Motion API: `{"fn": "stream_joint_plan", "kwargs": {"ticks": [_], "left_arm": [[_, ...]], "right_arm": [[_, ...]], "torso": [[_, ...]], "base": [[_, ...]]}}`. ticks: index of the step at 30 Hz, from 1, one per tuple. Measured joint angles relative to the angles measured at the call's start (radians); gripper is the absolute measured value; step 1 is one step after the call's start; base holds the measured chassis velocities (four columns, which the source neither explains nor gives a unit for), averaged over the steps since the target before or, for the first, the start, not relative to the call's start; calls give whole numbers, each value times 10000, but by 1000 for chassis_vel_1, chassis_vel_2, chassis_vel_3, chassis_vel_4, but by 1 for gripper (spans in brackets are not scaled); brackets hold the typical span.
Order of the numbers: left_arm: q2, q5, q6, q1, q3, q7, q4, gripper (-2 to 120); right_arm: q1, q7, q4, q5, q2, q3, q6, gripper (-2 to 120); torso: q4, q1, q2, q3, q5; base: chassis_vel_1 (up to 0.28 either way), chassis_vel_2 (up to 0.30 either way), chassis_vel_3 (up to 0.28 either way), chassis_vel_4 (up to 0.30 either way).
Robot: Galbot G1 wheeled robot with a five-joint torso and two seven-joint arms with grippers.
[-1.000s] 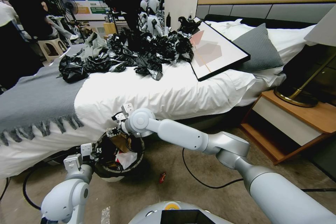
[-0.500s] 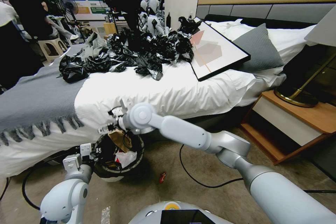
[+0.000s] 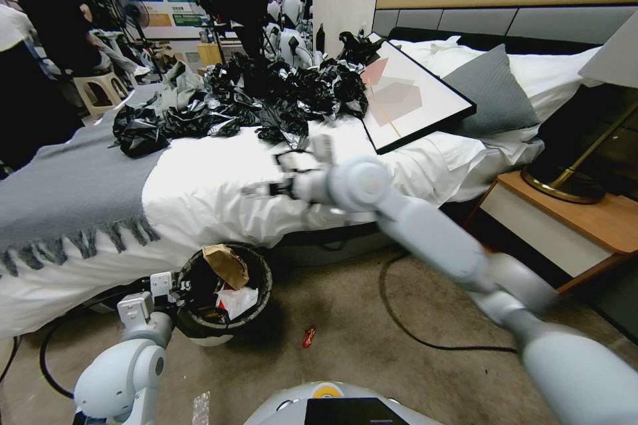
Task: Pick up the trash bin, then pick up the garbage from the floor and place it into the trash bin.
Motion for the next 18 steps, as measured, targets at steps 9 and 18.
{"fn": "stream_joint_plan", "kwargs": {"ticks": [9, 18], "left_arm": [[45, -12, 0, 46, -27, 5, 1, 3], [46, -19, 0, 118, -38, 10, -21, 3]], "right_arm": [[-2995, -792, -173, -2258, -144, 1369, 730, 100], [-6263, -2822, -1332, -6300, 617, 2538, 3614, 100]], "torso": [[-2, -1, 0, -1, 0], [-3, 0, 0, 0, -3]], "base": [[0, 0, 0, 0], [0, 0, 0, 0]]}}
